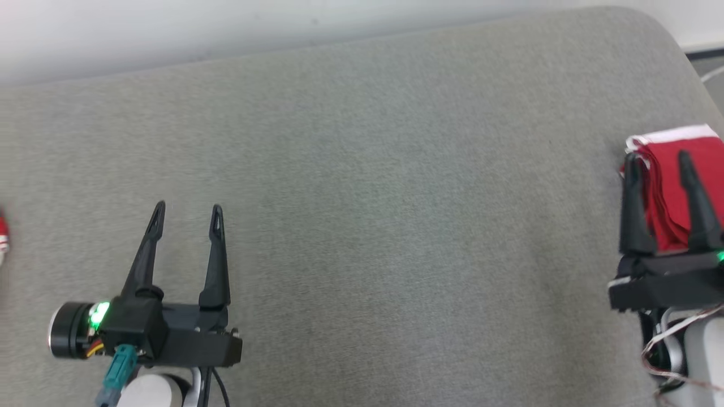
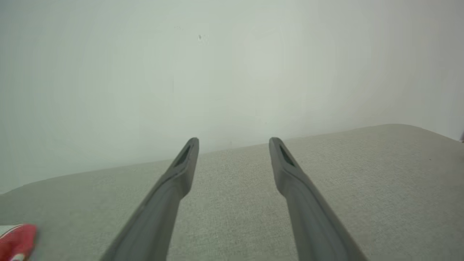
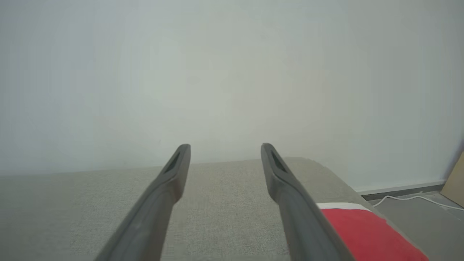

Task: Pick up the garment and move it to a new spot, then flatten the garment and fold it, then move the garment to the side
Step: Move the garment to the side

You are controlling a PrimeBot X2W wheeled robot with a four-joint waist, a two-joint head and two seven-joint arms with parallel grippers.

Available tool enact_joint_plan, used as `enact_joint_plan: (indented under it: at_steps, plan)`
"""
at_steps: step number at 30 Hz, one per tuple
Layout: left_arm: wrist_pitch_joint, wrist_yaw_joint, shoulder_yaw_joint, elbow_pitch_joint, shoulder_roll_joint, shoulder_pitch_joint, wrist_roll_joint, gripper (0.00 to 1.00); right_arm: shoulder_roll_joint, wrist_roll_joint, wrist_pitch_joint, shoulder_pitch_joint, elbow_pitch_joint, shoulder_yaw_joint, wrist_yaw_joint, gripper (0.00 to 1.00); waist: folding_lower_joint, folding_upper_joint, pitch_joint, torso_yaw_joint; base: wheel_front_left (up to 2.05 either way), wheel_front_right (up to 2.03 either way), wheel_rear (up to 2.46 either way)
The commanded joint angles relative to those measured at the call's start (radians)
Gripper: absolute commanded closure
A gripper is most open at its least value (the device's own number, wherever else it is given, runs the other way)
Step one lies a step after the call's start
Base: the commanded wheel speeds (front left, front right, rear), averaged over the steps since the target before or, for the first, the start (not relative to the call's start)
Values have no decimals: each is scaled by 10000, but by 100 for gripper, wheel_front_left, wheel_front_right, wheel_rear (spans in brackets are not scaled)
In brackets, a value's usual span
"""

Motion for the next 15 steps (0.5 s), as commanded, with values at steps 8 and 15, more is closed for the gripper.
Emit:
enact_joint_plan:
  at_steps: [8, 15]
  plan:
    - [-206, -27, 50, 86, 143, 891, -302, 0, 421, -410, 507, 1126, -503, 19, -11, 0, 2, 0, -1056, 740, 0, 0, 0]
    - [-281, -145, 27, 201, 163, 1378, -440, 0, 563, -450, 887, 1909, -762, 152, -11, 0, 2, 0, -1506, 902, 0, 0, 0]
